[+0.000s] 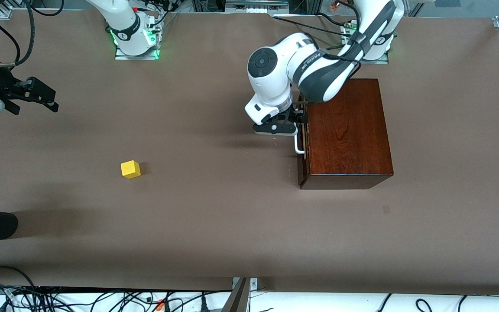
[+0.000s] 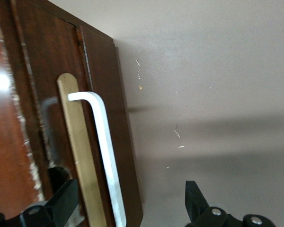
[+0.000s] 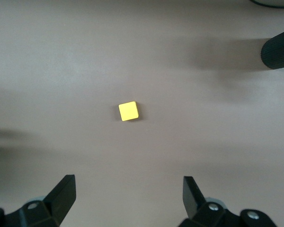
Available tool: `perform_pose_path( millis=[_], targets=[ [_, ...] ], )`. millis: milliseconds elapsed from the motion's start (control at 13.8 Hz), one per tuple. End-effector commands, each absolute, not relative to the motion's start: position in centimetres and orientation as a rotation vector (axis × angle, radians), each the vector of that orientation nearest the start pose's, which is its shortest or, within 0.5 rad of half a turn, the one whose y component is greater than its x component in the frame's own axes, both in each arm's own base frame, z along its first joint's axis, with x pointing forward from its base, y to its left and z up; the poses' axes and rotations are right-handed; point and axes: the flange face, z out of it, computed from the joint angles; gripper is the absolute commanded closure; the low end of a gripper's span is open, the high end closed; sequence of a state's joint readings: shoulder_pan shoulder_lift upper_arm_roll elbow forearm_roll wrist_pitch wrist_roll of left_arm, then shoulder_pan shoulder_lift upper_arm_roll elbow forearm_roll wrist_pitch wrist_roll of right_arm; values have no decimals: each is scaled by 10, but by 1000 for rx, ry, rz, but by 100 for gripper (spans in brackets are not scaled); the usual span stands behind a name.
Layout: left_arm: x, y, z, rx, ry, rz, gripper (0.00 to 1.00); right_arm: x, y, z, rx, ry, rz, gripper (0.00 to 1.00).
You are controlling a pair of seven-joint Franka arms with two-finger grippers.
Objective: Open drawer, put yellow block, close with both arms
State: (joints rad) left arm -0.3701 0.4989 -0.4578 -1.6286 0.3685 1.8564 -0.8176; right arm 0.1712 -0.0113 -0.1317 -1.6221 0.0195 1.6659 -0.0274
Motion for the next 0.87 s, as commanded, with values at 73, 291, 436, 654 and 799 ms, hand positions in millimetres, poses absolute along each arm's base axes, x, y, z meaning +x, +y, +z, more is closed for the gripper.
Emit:
perform_pose_path(
  millis=[73,291,436,654,799],
  targets=[
    [491,-429,322,-2866,206,23,0,560,22,619,-3100,-113,-81,0],
    [493,-428,312,-2864,208,33,0,560,22,619,-3100,-111,-81,0],
    [494,-428,306,-2870,192,34,0,560,22,619,-3100,-113,-81,0],
    [495,-428,301,-2872,156,39,0,560,22,619,-3100,-111,-81,0],
    [494,-429,295,-2869,135,45,0,560,22,619,-3100,-113,-81,0]
  ],
)
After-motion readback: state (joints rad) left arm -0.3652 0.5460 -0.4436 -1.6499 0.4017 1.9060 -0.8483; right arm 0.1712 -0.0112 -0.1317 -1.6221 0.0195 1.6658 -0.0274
